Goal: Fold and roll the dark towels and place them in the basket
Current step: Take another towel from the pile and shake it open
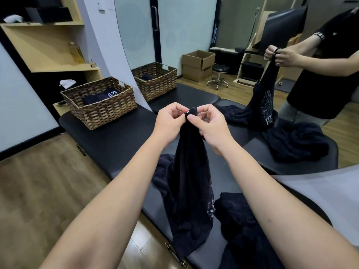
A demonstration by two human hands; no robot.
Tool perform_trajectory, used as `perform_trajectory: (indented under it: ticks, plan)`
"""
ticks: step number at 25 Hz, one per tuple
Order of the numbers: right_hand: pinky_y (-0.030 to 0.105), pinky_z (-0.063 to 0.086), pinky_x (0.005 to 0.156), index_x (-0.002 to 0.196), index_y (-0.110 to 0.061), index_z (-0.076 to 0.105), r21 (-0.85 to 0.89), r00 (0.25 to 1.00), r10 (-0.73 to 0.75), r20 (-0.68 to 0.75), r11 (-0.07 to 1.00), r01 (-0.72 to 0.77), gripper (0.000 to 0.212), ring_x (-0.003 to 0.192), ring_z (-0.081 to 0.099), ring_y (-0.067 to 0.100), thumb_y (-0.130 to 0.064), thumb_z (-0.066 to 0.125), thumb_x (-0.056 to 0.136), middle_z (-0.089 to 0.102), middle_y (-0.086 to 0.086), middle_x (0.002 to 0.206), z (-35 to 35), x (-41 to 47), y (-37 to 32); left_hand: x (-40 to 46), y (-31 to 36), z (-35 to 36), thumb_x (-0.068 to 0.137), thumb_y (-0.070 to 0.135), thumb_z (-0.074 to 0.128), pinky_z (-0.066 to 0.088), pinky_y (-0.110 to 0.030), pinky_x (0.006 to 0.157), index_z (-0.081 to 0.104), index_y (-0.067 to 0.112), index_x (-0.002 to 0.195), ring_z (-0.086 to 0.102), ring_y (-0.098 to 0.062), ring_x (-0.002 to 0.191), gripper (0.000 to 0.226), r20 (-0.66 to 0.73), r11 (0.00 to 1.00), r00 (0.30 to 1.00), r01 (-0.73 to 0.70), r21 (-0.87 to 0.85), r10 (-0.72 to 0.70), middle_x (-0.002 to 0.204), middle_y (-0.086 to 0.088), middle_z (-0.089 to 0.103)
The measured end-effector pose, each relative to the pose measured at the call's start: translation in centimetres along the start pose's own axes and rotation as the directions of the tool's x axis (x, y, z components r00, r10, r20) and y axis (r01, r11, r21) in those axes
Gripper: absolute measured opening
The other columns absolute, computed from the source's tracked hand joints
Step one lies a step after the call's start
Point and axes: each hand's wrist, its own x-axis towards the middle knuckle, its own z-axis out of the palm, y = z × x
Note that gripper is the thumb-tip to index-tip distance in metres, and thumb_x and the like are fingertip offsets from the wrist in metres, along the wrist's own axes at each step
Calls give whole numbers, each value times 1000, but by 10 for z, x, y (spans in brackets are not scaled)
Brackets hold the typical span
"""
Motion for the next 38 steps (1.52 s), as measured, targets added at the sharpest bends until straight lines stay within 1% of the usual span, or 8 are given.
perform_trajectory:
  ticks: [8,13,18,20,23,26,32,38]
  plan:
    - [34,53,71,88,-22,73,-1,993,54,-109,999,-55,7,75,65,12,-16,69,91,73,2,84,-8,1,26,-6,-17,-2,95,11,69,54,-24,68,67,13,101,61,-9,73,7,210,988,971,134,-76,-115,80,4,65]
    - [22,46,67,98,-22,65,109,894,182,-409,983,-150,9,74,55,9,-16,59,97,61,-7,82,-24,3,35,-3,-56,-22,95,15,68,47,-26,62,62,23,85,55,-11,70,14,-118,973,970,222,69,-213,77,5,61]
    - [22,42,65,100,-24,58,59,671,236,-703,959,-276,15,86,56,14,-15,47,95,58,-8,92,-68,-8,68,-43,-151,-95,82,28,57,59,-44,84,66,10,102,68,-33,90,28,-584,758,560,634,-156,-588,102,-15,68]
    - [28,43,74,104,-20,61,-4,633,267,-726,919,-393,16,94,59,19,-18,49,94,60,-5,99,-77,-18,95,-85,-193,-113,80,26,54,55,-50,96,63,-2,120,66,-42,107,49,-604,572,399,811,-117,-690,119,-23,66]
    - [38,40,100,113,-20,60,-192,642,354,-681,759,-622,24,114,57,29,-27,53,92,61,2,118,-86,-34,138,-146,-225,-117,82,17,56,54,-40,76,63,-9,116,68,-41,95,43,-501,334,306,942,37,-809,110,-27,68]
    - [47,27,110,127,-22,55,-451,704,391,-594,563,-693,34,131,43,35,-31,54,94,49,9,140,-80,-44,160,-160,-232,-113,82,17,57,52,-38,75,70,-5,97,68,-40,91,29,-468,320,412,909,265,-782,99,-26,71]
    - [46,40,108,113,-25,63,-652,895,422,-142,640,-406,22,122,54,29,-34,62,93,55,5,127,-32,-56,189,-133,-237,-94,91,20,68,50,-36,99,64,16,93,65,-28,105,5,-353,545,658,751,373,-664,103,-7,70]
    - [45,37,104,122,-22,62,-844,903,394,173,532,-71,30,124,50,28,-37,63,95,56,3,130,37,-43,223,-96,-272,-75,95,24,66,43,-26,87,66,14,108,61,-21,100,16,-247,583,660,746,322,-709,109,-3,67]
